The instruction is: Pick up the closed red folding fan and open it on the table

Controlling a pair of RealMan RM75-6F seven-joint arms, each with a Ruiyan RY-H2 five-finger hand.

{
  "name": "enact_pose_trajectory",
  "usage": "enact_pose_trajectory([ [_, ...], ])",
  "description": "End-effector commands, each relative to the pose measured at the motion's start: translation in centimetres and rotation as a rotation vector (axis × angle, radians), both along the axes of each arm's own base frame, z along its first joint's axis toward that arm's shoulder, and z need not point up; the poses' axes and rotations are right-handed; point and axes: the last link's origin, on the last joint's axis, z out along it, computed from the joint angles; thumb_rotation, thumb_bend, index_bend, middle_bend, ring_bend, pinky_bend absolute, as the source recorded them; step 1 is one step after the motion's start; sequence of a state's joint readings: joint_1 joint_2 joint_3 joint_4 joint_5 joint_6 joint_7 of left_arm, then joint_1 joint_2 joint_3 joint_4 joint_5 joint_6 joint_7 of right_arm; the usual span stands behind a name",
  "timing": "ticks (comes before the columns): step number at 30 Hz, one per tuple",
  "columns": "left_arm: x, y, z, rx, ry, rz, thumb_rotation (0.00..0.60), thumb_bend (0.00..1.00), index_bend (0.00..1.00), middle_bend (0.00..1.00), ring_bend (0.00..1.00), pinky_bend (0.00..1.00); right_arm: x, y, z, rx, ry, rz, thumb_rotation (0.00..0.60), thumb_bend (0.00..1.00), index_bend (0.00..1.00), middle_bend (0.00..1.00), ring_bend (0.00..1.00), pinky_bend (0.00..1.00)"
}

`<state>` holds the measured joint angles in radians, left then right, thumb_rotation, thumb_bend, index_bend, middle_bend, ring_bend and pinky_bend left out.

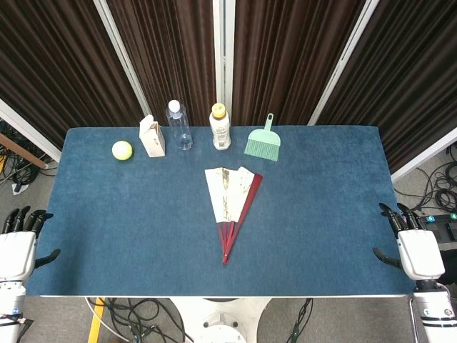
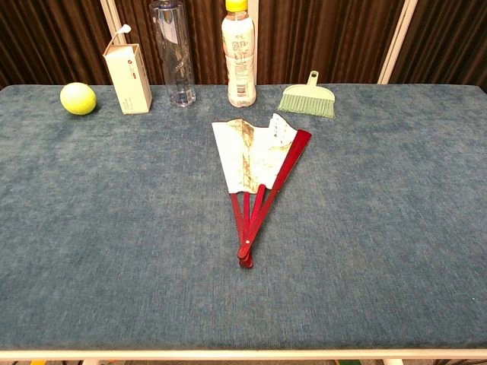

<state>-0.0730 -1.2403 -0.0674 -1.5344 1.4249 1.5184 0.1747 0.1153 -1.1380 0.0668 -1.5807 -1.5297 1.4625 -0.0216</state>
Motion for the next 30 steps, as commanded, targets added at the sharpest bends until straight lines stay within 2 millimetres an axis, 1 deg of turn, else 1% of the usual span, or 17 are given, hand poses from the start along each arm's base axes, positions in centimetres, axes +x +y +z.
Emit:
enact_pose_trajectory([
  [1,0.0,0.1,0.0,0.001,0.005,-0.003,0.6,0.02,0.25,0.2,0.08,0.1,0.1,0.1,0.0,0.002,-0.004,0.003,0.6,0.05,0.1,0.27,0.08,0.18],
  [6,0.0,0.0,-0.1,-0.008,0.0,-0.006,0.6,0.02,0.25,0.2,0.08,0.1,0.3,0.3,0.1,0.007,-0.008,0.017,0.6,0.05,0.1,0.27,0.08,0.18],
  [9,0.0,0.0,-0.2,-0.026,-0.007,-0.01,0.6,0.02,0.25,0.2,0.08,0.1,0.8,0.1,-0.2,0.027,-0.021,0.036,0.6,0.05,0.1,0.28,0.08,0.18],
  [12,0.2,0.2,-0.3,-0.038,-0.017,-0.015,0.6,0.02,0.25,0.2,0.08,0.1,2.0,-1.3,-0.9,0.081,-0.027,0.107,0.6,0.07,0.11,0.3,0.1,0.18],
  [15,0.4,0.6,-0.4,-0.036,-0.026,-0.029,0.6,0.02,0.25,0.2,0.08,0.1,4.0,-3.8,-2.1,0.16,-0.041,0.197,0.6,0.09,0.15,0.33,0.1,0.19],
  [19,0.7,0.7,-0.4,-0.032,-0.031,-0.047,0.6,0.02,0.25,0.2,0.08,0.1,6.7,-8.1,-4.9,0.244,-0.045,0.278,0.6,0.09,0.24,0.36,0.11,0.19],
  [20,0.7,0.7,-0.3,-0.028,-0.032,-0.05,0.6,0.02,0.25,0.2,0.08,0.1,7.6,-9.4,-6.0,0.271,-0.045,0.295,0.6,0.09,0.25,0.37,0.11,0.19],
  [22,0.7,0.8,-0.2,-0.02,-0.034,-0.053,0.6,0.02,0.25,0.2,0.08,0.1,8.8,-11.3,-7.8,0.305,-0.047,0.31,0.6,0.09,0.27,0.37,0.11,0.19],
  [25,0.7,0.8,0.1,-0.004,-0.04,-0.051,0.6,0.02,0.25,0.2,0.08,0.1,10.9,-14.2,-11.3,0.359,-0.033,0.333,0.6,0.09,0.31,0.37,0.11,0.2],
  [27,0.6,0.8,0.1,-0.001,-0.043,-0.049,0.6,0.02,0.25,0.2,0.08,0.1,11.9,-15.4,-13.3,0.384,-0.016,0.343,0.6,0.08,0.34,0.37,0.11,0.2],
  [28,0.6,0.8,0.2,-0.002,-0.046,-0.048,0.6,0.02,0.25,0.2,0.08,0.1,12.6,-16.1,-14.6,0.398,-0.002,0.351,0.6,0.08,0.35,0.37,0.11,0.2],
  [30,0.5,0.8,0.1,-0.003,-0.051,-0.047,0.6,0.02,0.25,0.2,0.08,0.1,13.6,-16.9,-16.4,0.414,0.015,0.365,0.6,0.07,0.37,0.37,0.11,0.2],
])
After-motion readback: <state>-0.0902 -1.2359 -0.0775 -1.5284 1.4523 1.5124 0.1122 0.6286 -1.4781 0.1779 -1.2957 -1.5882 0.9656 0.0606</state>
